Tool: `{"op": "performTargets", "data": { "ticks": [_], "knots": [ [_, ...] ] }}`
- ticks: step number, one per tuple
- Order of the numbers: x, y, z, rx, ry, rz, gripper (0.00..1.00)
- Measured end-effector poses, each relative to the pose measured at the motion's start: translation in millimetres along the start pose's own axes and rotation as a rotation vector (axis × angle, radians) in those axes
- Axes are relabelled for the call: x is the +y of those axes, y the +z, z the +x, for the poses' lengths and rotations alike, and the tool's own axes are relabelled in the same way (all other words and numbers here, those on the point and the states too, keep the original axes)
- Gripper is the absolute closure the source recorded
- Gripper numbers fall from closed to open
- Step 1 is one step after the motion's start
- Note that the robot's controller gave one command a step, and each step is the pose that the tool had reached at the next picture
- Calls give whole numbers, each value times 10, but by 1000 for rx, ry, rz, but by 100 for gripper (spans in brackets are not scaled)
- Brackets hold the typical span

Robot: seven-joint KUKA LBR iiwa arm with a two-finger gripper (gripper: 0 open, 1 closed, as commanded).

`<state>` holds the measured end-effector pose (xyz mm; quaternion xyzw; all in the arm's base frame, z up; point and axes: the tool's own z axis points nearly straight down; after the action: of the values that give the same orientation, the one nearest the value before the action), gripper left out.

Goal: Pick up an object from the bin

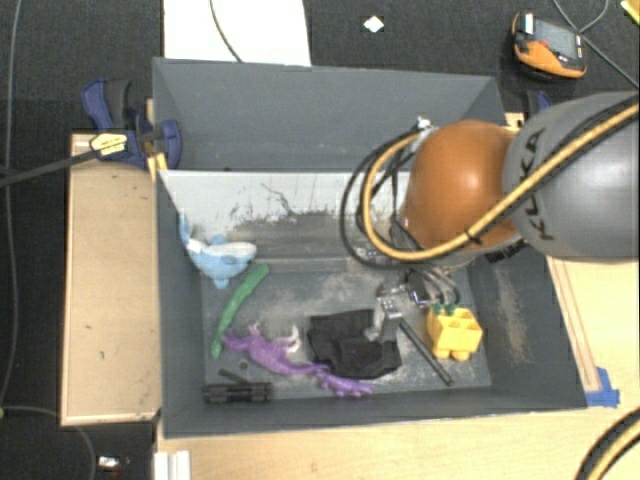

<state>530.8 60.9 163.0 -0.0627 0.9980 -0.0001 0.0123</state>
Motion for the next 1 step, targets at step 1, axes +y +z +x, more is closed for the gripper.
{"op": "performTargets", "data": {
  "ticks": [1],
  "knots": [
    [-107,983,112,20,-20,-3,0]
  ]
}}
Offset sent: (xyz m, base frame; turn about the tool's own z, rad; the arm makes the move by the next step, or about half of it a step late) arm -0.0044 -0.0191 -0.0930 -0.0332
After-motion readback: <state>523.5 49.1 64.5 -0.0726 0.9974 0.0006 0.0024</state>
